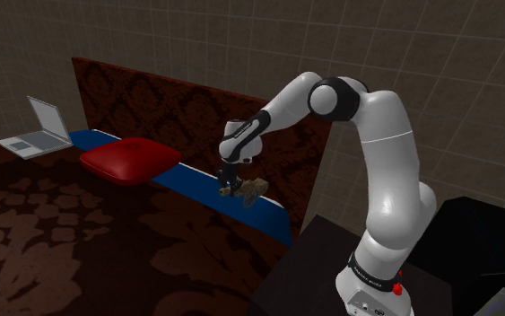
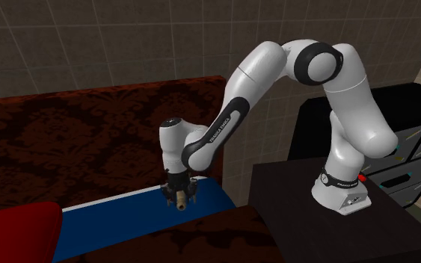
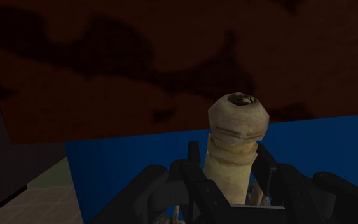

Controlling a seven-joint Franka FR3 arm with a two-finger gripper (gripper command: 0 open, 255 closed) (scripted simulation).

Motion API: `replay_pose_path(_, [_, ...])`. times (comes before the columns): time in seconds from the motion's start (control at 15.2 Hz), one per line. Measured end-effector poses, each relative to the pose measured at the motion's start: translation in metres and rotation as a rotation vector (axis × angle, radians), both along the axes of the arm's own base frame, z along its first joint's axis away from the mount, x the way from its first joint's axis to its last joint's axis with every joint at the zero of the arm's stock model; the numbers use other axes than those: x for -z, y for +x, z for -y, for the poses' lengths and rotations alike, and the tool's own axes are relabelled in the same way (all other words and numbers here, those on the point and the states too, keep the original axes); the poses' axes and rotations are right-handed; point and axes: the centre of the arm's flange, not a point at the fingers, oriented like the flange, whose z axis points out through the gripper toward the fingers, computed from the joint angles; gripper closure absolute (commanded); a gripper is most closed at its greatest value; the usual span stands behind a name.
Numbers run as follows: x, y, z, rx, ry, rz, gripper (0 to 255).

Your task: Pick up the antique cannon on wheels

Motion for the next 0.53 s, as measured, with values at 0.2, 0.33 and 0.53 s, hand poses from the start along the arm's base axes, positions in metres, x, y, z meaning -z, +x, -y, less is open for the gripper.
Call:
replay_pose_path(0.2, [-0.016,0.000,-0.001,0.000,0.000,0.000,255])
replay_pose_path(0.33, [-0.027,0.000,-0.001,0.000,0.001,-0.001,255])
replay_pose_path(0.53, [-0.040,0.000,-0.001,-0.001,0.001,-0.001,255])
